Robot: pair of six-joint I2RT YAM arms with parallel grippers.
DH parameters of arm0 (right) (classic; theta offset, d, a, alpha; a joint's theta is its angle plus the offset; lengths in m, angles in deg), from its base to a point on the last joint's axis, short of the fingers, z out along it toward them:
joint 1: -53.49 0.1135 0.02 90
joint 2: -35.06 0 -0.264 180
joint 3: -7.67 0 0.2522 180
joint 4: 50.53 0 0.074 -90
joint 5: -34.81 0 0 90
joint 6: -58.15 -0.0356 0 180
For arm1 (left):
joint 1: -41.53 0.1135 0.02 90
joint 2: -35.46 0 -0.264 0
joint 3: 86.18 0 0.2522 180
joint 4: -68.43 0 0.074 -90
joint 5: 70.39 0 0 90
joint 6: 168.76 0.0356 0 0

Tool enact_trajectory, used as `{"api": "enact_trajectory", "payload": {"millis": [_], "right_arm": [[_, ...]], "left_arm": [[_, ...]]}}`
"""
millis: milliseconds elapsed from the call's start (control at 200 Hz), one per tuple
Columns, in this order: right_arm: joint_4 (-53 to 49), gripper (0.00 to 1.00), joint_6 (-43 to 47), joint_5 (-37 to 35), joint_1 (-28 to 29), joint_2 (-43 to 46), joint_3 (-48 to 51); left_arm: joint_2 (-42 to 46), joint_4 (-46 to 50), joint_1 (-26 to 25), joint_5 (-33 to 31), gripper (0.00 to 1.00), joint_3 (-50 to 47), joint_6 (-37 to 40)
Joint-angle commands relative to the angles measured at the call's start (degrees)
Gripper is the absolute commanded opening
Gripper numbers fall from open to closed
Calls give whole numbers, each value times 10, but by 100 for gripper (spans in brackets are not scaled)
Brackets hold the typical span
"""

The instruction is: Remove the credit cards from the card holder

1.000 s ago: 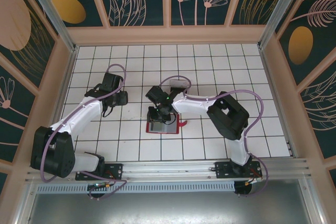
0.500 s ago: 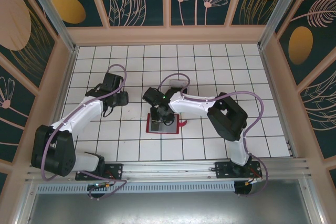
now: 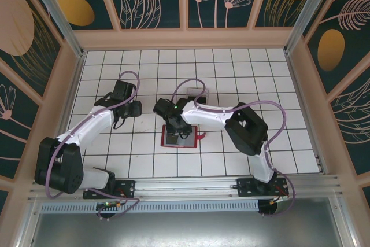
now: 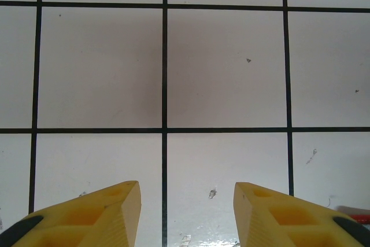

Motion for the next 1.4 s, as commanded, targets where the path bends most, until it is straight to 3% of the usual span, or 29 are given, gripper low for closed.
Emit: {"api": "enact_trajectory", "payload": {"millis": [0, 420, 776, 1086, 1396], "right_arm": [[-47, 50, -7, -48, 9, -10, -21], [-77, 61, -5, -88, 10, 2, -9], [-73, 62, -7, -103, 6, 18, 26], [-60, 62, -4, -112, -3, 55, 61], [59, 69, 31, -37, -27, 153, 144]], "left_arm": [[-7, 11, 4, 1, 47, 8, 10], [-11, 10, 4, 3, 47, 10, 10], [-26, 12, 4, 14, 47, 8, 10], [-50, 8, 4, 61, 46, 12, 2], [-67, -23, -39, 134, 45, 20, -40]]}}
